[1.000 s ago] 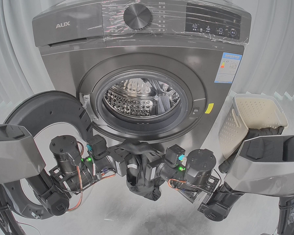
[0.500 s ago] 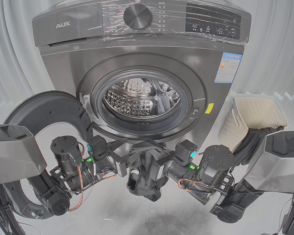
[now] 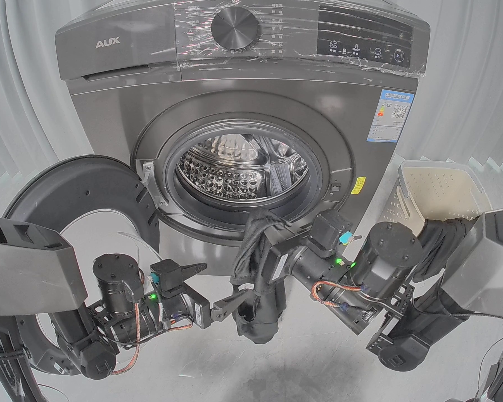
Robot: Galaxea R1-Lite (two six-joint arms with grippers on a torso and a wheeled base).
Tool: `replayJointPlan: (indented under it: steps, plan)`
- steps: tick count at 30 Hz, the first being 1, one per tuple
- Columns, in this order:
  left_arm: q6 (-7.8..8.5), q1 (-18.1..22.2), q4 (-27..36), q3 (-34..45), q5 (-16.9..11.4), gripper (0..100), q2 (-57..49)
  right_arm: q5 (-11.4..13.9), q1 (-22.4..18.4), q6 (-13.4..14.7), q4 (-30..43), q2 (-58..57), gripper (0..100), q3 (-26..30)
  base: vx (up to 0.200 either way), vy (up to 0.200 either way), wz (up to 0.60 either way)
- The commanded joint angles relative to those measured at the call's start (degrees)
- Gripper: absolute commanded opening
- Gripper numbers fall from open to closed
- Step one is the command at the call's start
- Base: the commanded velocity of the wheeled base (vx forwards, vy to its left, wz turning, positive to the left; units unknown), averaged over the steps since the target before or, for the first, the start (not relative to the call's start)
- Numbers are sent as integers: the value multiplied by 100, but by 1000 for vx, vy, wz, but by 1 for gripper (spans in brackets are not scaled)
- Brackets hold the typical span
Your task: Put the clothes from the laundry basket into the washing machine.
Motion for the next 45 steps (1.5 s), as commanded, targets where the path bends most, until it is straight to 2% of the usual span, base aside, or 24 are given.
replayJointPlan:
  steps: [1, 8, 11, 25, 35, 41, 42, 45]
  plan:
    - [2, 50, -3, 10, -17, 100, 123, -8, -47, 2, -5, -111, 0, -160, 0, 0, 0]
    - [55, 182, -3, 2, -52, 100, 509, -16, -82, 2, 3, -181, 0, -327, 0, 0, 0]
    - [99, 208, -3, -86, -219, 100, 887, -34, -82, 2, -5, -181, 0, -362, 0, 0, 0]
    - [134, 173, -3, -798, -237, 100, 1995, -43, -38, 11, -5, -173, 0, -467, 0, 0, 0]
    - [116, 226, -3, -1545, -158, 100, 2434, -43, 50, 19, -23, -190, 0, -441, 0, 0, 0]
    - [116, 252, -12, -1871, 9, 100, 2575, -43, 50, 19, -23, -208, 0, -415, 0, 0, 0]
    - [116, 252, -12, -1879, 9, 0, 2583, -43, 50, 19, -14, -260, 0, -406, 0, 0, 0]
    - [116, 243, -12, -1897, 9, 0, 2575, -43, 32, 19, -14, -339, 0, -344, 0, 0, 0]
